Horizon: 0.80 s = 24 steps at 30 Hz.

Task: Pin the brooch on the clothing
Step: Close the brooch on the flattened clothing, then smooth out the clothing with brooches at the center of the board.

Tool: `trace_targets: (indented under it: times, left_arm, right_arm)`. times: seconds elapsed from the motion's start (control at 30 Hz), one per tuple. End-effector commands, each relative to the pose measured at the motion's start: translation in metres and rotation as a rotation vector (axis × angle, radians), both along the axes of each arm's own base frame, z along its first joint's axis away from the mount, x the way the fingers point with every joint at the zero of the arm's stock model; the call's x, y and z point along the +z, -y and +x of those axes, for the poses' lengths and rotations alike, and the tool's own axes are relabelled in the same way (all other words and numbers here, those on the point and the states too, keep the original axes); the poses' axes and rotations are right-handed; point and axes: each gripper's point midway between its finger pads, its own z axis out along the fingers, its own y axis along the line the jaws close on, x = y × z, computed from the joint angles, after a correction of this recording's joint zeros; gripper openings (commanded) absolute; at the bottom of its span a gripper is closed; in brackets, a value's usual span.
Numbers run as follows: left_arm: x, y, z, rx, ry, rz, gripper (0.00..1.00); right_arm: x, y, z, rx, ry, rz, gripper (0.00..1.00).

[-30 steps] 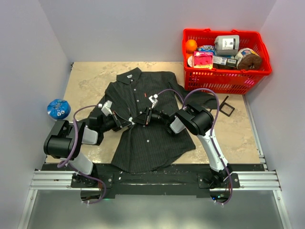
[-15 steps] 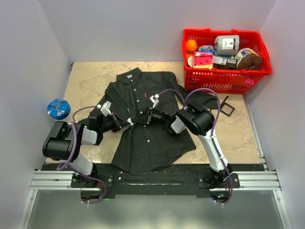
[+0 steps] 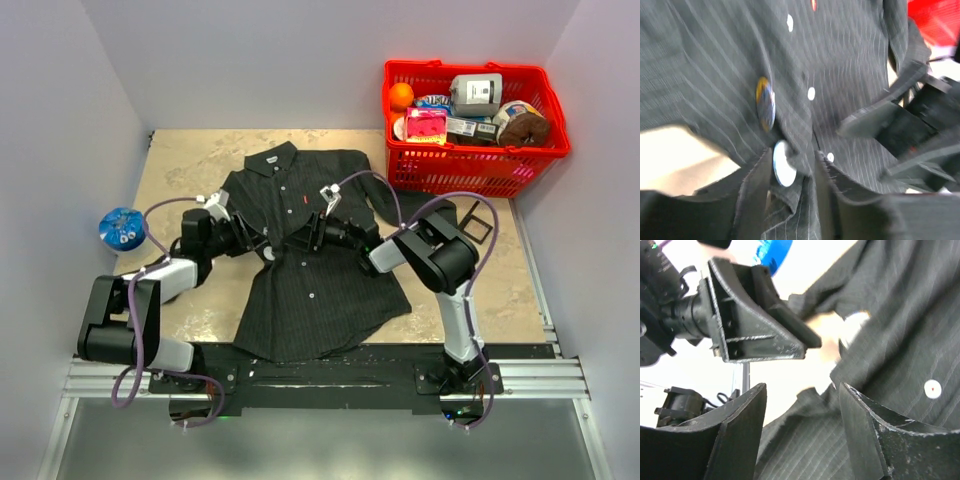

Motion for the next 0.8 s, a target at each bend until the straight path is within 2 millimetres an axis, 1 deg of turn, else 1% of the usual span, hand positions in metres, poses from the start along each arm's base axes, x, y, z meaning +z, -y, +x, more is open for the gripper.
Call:
trace_targets:
  times: [0.0,0.03,0.07,0.1,0.13,0.17,0.2,0.23,0.27,0.3,0.33,0.37,0.4,0.43,0.47,0.5,0.57,0.6,0.7,0.77]
  left_arm:
    - [0.016,-0.028,0.01,0.047,0.023,0.139,0.57]
    - [0.017,-0.033,0.012,0.062,0.023,0.157,0.61]
    - [0.02,-0.04,0.016,0.079,0.027,0.17,0.65]
    - [0.016,-0.045,0.012,0.078,-0.001,0.197,0.69]
    - [0.017,-0.051,0.013,0.091,-0.009,0.215,0.71]
    - [0.023,-0.058,0.019,0.108,-0.004,0.228,0.73]
    - [0.021,-0.062,0.017,0.101,-0.02,0.254,0.75]
    - [0.018,-0.068,0.014,0.106,-0.048,0.282,0.76]
    - [0.028,-0.071,0.021,0.11,-0.03,0.309,0.77]
    - [0.023,-0.078,0.018,0.091,-0.051,0.366,0.78]
    - [0.024,-0.087,0.021,0.108,-0.055,0.42,0.78]
    - [0.032,-0.093,0.025,0.109,-0.063,0.46,0.78]
    - [0.03,-0.1,0.028,0.095,-0.065,0.515,0.79]
    - [0.031,-0.108,0.031,0.114,-0.072,0.561,0.79]
    - [0.035,-0.113,0.034,0.114,-0.074,0.591,0.78]
    - [0.028,-0.117,0.035,0.098,-0.093,0.626,0.78]
    - [0.026,-0.125,0.038,0.094,-0.123,0.674,0.78]
    - [0.016,-0.126,0.036,0.076,-0.158,0.69,0.77]
    - [0.003,-0.131,0.033,0.06,-0.199,0.719,0.74]
    - [-0.002,-0.131,0.031,0.051,-0.21,0.726,0.73]
  right_arm:
    - [0.025,0.008,0.009,-0.044,0.147,-0.085,0.65]
    - [0.033,0.01,0.009,-0.048,0.165,-0.094,0.66]
    - [0.035,0.011,0.009,-0.051,0.186,-0.108,0.66]
    - [0.032,0.012,0.008,-0.05,0.174,-0.124,0.66]
    - [0.04,0.013,0.007,-0.052,0.188,-0.122,0.66]
    - [0.04,0.014,0.007,-0.055,0.19,-0.132,0.66]
    - [0.036,0.016,0.007,-0.061,0.17,-0.16,0.66]
    - [0.042,0.018,0.008,-0.069,0.186,-0.166,0.66]
    - [0.042,0.02,0.009,-0.073,0.208,-0.188,0.66]
    - [0.036,0.022,0.006,-0.074,0.19,-0.223,0.66]
    - [0.037,0.025,0.008,-0.092,0.199,-0.241,0.66]
    - [0.042,0.029,0.009,-0.098,0.23,-0.254,0.66]
    - [0.036,0.032,0.006,-0.098,0.221,-0.281,0.66]
    - [0.036,0.034,0.006,-0.104,0.227,-0.292,0.66]
    - [0.039,0.035,0.006,-0.106,0.241,-0.297,0.66]
    - [0.035,0.038,0.004,-0.105,0.234,-0.306,0.66]
    - [0.035,0.038,0.002,-0.098,0.231,-0.303,0.66]
    - [0.035,0.038,0.0,-0.095,0.23,-0.3,0.66]
    - [0.034,0.038,-0.004,-0.094,0.217,-0.286,0.66]
    - [0.035,0.038,-0.005,-0.091,0.209,-0.28,0.66]
